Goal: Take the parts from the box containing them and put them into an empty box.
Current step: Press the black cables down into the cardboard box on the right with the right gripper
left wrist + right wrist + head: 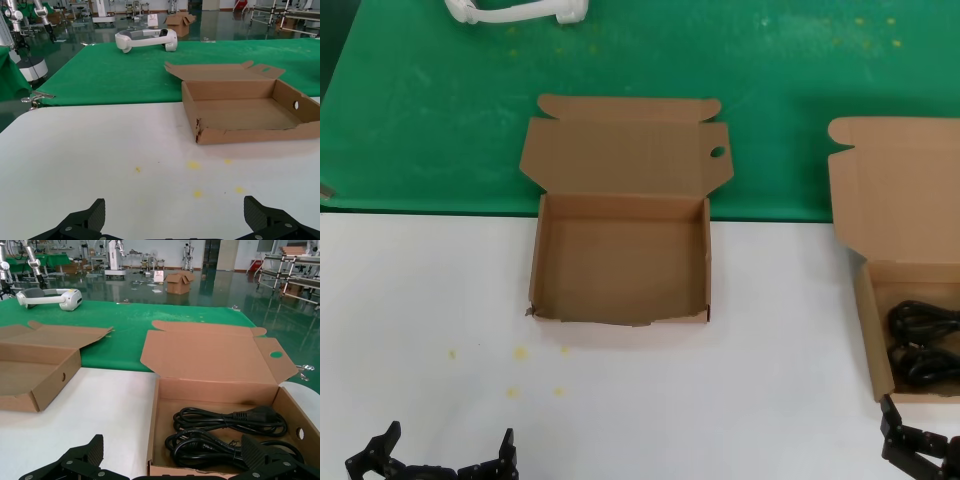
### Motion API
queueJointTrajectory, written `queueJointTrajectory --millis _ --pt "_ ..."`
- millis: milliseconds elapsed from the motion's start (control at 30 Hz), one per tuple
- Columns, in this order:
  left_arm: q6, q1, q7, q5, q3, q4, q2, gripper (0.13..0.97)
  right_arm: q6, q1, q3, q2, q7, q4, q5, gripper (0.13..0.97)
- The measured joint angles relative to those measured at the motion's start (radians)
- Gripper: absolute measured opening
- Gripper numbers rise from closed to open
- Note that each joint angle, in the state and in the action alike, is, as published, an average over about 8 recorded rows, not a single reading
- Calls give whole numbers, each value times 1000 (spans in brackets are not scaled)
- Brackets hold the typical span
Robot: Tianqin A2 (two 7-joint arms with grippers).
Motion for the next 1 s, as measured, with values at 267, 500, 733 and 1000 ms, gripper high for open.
queueJointTrajectory --millis 267,500,733,1000 --pt "0 0 0 0 0 0 0 966 0 0 0 0 0 0 0 966" --pt "0 0 0 0 0 0 0 966 0 0 0 0 0 0 0 966" --pt "0 0 0 0 0 0 0 966 0 0 0 0 0 0 0 966" --pt "0 0 0 0 0 0 0 966 0 0 0 0 0 0 0 966"
